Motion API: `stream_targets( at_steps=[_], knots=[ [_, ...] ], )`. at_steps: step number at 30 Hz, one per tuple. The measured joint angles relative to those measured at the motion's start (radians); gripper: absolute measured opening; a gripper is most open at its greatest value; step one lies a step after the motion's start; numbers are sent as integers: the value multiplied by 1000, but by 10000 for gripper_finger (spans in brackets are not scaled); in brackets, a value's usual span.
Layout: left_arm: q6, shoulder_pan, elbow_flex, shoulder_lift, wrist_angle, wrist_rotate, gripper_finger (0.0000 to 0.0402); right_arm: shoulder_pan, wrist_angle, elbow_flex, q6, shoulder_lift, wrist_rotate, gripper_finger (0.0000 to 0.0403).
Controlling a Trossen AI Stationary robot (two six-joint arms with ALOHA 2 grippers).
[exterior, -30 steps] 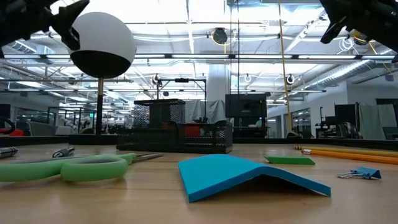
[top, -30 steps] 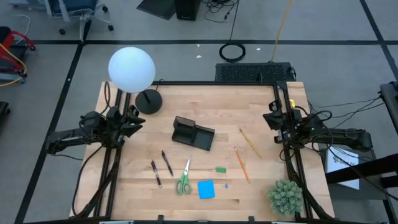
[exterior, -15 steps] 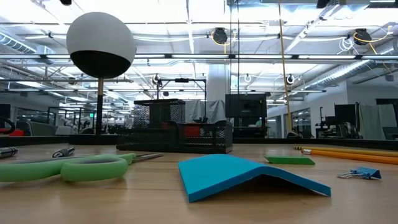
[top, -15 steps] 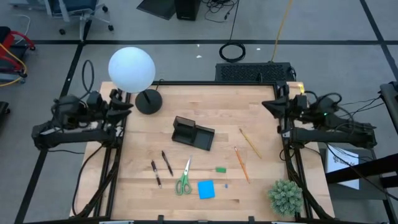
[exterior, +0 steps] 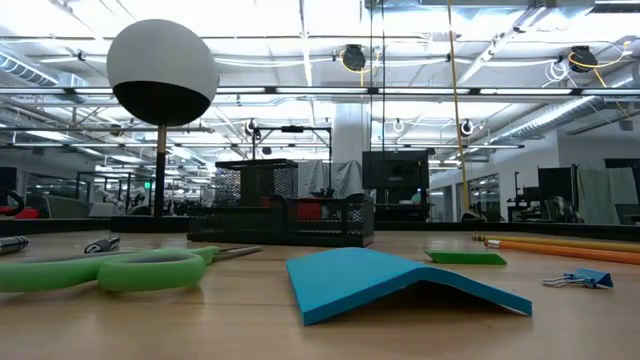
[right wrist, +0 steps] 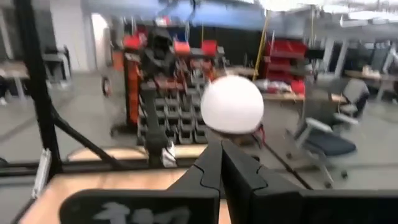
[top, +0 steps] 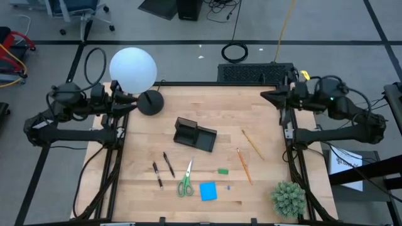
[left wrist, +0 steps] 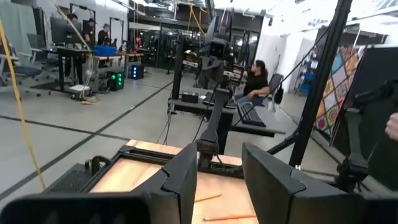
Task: Pick and place office supplies into organizer
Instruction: Put the yellow pencil into the black desk organizer
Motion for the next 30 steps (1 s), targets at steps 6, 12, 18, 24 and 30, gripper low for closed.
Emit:
stream_targets(
  at_steps=[6, 12, 18, 24, 30],
  knots=[
    [22, 0, 39, 35, -58, -10, 127, 44, -226, 197, -21, 156, 133, 0],
    [32, 0, 40, 36, -99, -68, 127, 86, -437, 344, 16, 291, 314, 0],
    [50, 0, 40, 36, -138, -104, 127, 90, -573, 381, 117, 372, 333, 0],
    [76, 0, 40, 36, -137, -107, 127, 74, -689, 381, 201, 432, 392, 0],
    [83, 0, 40, 36, -135, -148, 127, 38, -774, 381, 312, 460, 404, 0]
  ],
)
